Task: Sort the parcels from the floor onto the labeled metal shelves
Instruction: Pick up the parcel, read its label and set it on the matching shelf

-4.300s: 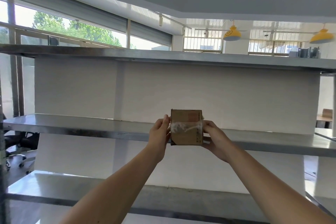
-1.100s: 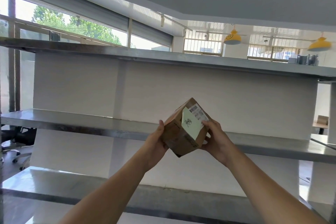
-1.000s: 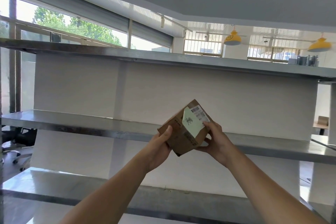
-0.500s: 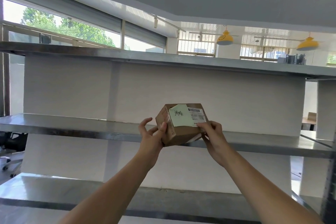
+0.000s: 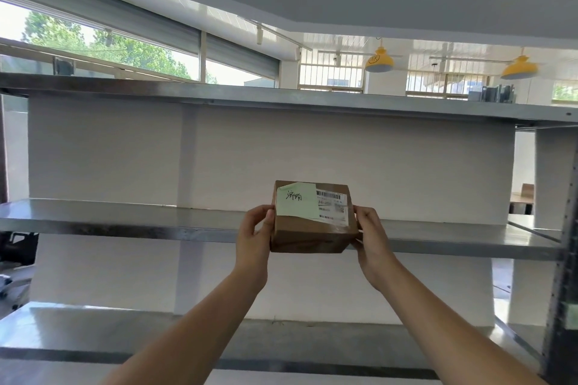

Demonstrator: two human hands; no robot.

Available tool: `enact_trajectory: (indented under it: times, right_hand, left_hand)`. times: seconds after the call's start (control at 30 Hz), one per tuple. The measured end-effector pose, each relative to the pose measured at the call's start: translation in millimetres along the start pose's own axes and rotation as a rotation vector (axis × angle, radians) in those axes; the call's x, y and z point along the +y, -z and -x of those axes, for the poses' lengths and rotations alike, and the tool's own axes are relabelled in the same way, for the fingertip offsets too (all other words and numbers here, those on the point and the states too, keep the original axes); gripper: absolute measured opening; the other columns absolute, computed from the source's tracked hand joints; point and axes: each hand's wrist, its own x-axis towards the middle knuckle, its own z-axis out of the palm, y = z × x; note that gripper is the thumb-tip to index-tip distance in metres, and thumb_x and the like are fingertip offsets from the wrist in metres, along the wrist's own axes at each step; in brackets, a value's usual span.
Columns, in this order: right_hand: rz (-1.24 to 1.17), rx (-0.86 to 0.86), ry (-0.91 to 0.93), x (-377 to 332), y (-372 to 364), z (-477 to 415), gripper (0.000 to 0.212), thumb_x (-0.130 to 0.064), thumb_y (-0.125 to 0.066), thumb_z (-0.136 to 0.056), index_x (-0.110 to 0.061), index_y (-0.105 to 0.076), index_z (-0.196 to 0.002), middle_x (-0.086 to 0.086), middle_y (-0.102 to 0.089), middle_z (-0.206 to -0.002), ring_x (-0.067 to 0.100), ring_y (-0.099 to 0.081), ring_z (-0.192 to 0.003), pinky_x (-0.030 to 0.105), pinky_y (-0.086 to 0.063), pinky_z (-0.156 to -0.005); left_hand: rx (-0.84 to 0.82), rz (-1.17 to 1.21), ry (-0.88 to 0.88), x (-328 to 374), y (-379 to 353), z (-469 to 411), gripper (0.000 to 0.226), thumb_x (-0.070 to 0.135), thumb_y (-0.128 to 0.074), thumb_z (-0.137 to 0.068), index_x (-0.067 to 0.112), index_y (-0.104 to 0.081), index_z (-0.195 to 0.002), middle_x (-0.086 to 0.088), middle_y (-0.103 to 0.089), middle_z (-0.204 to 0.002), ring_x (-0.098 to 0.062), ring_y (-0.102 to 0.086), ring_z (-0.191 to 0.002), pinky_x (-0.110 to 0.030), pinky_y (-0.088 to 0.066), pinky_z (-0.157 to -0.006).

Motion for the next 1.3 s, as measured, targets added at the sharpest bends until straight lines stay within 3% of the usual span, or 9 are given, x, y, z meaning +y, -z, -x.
enact_trajectory:
  times: [0.1,0.17,0.3,0.47,0.63,0.73,0.9,1.3]
  right_hand:
    - [0.081,0.038,-0.026,7.4,7.1,-4.8,0.031,0.004,-0.041,-0.097,-0.018,-0.061,-0.108,0.016,-0.069,-0.099,0.025,-0.063,-0.089,0.037,-0.054,-0.081]
    - [0.118,0.052,-0.022,13.5,11.0,-6.4,0.033,0.004,-0.044,-0.097,-0.021,-0.061,-0.112,0.018,-0.068,-0.104,0.028,-0.065,-0.097,0.044,-0.052,-0.094]
    - [0.063,0.033,0.012,19.6,11.3,-0.1,0.021,-0.016,-0.052,-0.101,-0.031,-0.063,-0.111,0.006,-0.069,-0.112,0.023,-0.064,-0.107,0.038,-0.053,-0.092]
    - [0.068,-0.04,0.031,19.4,18.1,12.3,0.021,-0.031,-0.051,-0.101,-0.031,-0.066,-0.115,-0.004,-0.071,-0.115,0.013,-0.063,-0.111,0.035,-0.05,-0.099]
    - [0.117,-0.027,0.083,12.7,36.6,17.2,0.024,-0.034,-0.05,-0.101,-0.031,-0.066,-0.119,-0.008,-0.066,-0.121,0.008,-0.059,-0.113,0.02,-0.048,-0.083]
    - [0.096,-0.021,0.066,6.5,45.7,14.6,0.026,-0.036,-0.048,-0.101,-0.032,-0.066,-0.12,-0.006,-0.063,-0.124,0.008,-0.057,-0.113,0.02,-0.047,-0.081]
    - [0.06,-0.055,0.085,4.6,58.6,8.5,0.028,-0.03,-0.046,-0.103,-0.026,-0.065,-0.123,-0.006,-0.066,-0.12,0.006,-0.06,-0.109,0.015,-0.049,-0.078]
    - [-0.015,-0.193,0.038,18.0,46.2,2.4,0.028,-0.033,-0.043,-0.104,-0.029,-0.064,-0.123,-0.005,-0.067,-0.121,0.012,-0.061,-0.113,0.028,-0.053,-0.09]
  left_hand:
    - [0.01,-0.055,-0.018,-0.6,-4.6,2.4,0.014,0.021,-0.055,-0.103,0.028,-0.068,-0.105,-0.004,-0.071,-0.116,-0.025,-0.064,-0.113,-0.036,-0.054,-0.087]
    - [-0.002,-0.063,-0.018,-0.7,-7.0,3.3,0.018,0.017,-0.053,-0.103,0.026,-0.068,-0.107,-0.004,-0.073,-0.116,-0.025,-0.064,-0.114,-0.037,-0.055,-0.089]
    - [-0.012,-0.041,0.039,-4.8,-4.7,5.4,0.019,0.016,-0.051,-0.105,0.022,-0.068,-0.11,-0.007,-0.073,-0.117,-0.03,-0.064,-0.117,-0.05,-0.052,-0.101]
    - [-0.002,0.023,0.122,-16.1,0.0,16.5,0.027,0.023,-0.048,-0.106,0.012,-0.06,-0.127,-0.014,-0.069,-0.122,-0.033,-0.063,-0.12,-0.05,-0.05,-0.106]
    - [-0.032,0.053,0.125,-25.3,-11.7,22.5,0.029,0.019,-0.046,-0.106,0.01,-0.059,-0.131,-0.01,-0.07,-0.116,-0.027,-0.065,-0.112,-0.032,-0.058,-0.085]
    - [-0.032,0.068,0.128,-27.3,-24.1,27.9,0.026,0.016,-0.046,-0.106,0.013,-0.059,-0.128,-0.006,-0.069,-0.113,-0.021,-0.066,-0.105,-0.022,-0.061,-0.073]
    - [0.0,0.05,0.092,-22.3,-36.9,27.2,0.02,0.017,-0.046,-0.106,0.021,-0.064,-0.115,-0.002,-0.071,-0.107,-0.018,-0.067,-0.102,-0.02,-0.061,-0.069]
    - [0.092,0.038,0.037,-4.7,-31.6,59.1,0.02,0.018,-0.047,-0.106,0.019,-0.064,-0.117,-0.005,-0.072,-0.111,-0.02,-0.069,-0.103,-0.032,-0.058,-0.088]
